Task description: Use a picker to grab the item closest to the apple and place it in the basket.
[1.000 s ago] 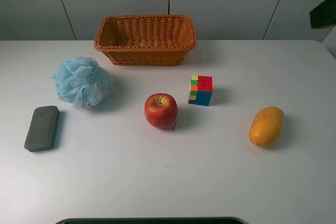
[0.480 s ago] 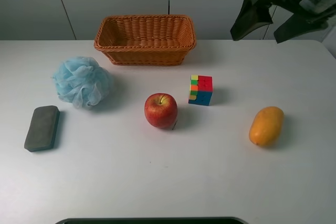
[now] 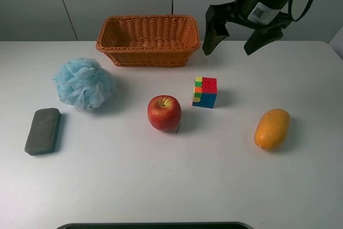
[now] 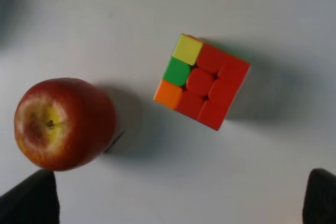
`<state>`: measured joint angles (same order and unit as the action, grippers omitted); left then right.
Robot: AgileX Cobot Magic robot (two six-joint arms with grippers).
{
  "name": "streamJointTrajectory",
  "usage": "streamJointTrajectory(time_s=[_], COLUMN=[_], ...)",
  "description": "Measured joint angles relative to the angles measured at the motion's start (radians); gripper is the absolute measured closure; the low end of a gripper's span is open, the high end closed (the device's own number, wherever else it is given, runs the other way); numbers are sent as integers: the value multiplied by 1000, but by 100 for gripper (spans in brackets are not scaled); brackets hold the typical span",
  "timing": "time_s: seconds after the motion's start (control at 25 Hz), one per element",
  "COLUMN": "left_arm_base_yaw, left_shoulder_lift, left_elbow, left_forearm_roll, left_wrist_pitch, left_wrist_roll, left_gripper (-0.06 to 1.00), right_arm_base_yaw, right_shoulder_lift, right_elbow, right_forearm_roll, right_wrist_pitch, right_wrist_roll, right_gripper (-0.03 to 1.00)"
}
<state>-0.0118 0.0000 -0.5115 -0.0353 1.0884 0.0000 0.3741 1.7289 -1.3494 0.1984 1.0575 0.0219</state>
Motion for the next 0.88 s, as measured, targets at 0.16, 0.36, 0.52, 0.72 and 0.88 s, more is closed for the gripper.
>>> streamJointTrajectory(time_s=[0.16, 0.36, 0.52, 0.72, 0.88], left_arm_base_yaw=[0, 0, 0, 0, 0], left_shoulder_lift=[0, 0, 0, 0, 0], left_elbow=[0, 0, 0, 0, 0], left_forearm_roll=[0, 0, 0, 0, 0], left_wrist_pitch=[0, 0, 0, 0, 0], left_wrist_roll=[0, 0, 0, 0, 0], left_gripper=[22, 22, 22, 22, 22], right_arm_base_yaw=[36, 48, 51, 53, 53], right_shoulder_lift=[86, 174, 230, 289, 330], right_elbow=[-73, -121, -130, -130, -130], right_forearm_roll=[-61, -107, -109, -109, -109], right_wrist_pitch=[32, 51, 40, 14, -12], right_wrist_roll=[78, 159, 219, 297, 341], right_gripper=[27, 27, 27, 27, 27])
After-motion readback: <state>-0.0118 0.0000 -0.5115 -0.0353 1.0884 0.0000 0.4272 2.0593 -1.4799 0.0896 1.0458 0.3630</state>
